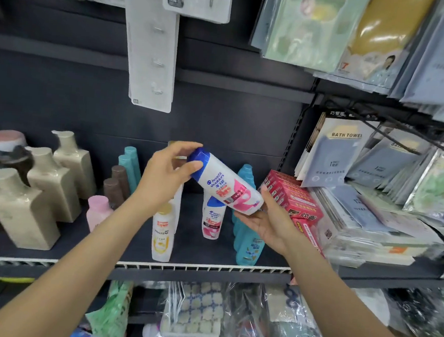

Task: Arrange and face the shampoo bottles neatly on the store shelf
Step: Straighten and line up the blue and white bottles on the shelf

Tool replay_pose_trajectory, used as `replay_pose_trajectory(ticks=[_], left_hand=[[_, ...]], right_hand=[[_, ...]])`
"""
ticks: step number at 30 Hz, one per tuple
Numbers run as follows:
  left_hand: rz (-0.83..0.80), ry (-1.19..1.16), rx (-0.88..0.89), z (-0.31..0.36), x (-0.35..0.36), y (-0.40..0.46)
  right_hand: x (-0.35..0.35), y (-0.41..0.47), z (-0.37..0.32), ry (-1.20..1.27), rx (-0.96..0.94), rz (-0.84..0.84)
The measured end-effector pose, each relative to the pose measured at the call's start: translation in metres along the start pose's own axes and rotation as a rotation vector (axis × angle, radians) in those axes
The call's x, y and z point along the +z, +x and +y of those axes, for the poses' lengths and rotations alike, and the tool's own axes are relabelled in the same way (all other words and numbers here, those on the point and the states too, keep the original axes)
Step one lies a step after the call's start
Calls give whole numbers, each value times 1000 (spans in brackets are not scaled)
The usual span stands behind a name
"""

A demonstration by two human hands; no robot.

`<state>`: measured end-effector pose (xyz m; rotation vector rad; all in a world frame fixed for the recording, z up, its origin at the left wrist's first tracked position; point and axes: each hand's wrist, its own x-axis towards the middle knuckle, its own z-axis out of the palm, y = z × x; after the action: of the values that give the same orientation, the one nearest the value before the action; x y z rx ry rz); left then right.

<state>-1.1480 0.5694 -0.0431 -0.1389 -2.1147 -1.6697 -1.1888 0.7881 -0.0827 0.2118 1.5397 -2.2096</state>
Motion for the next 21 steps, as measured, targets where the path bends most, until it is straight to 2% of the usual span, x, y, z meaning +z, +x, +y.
replay_pose_trajectory(ticks=[5, 8, 12, 17, 21], left_hand=[[90, -86, -125, -7, -8, -12], [17, -63, -242, -9, -12, -12], [-36, -248, -455, -4, -13, -10], [-32, -171, -456, -9, -23, -15], [-59, -243, -368, -9, -26, -23]], right_hand=[[10, -12, -1, 77, -75, 29], [15, -12, -5, 51, -146, 83], [18, -14, -13, -54, -288, 92], [15, -17, -14, -61, -392, -58], [16, -16, -13, 127, -376, -141]])
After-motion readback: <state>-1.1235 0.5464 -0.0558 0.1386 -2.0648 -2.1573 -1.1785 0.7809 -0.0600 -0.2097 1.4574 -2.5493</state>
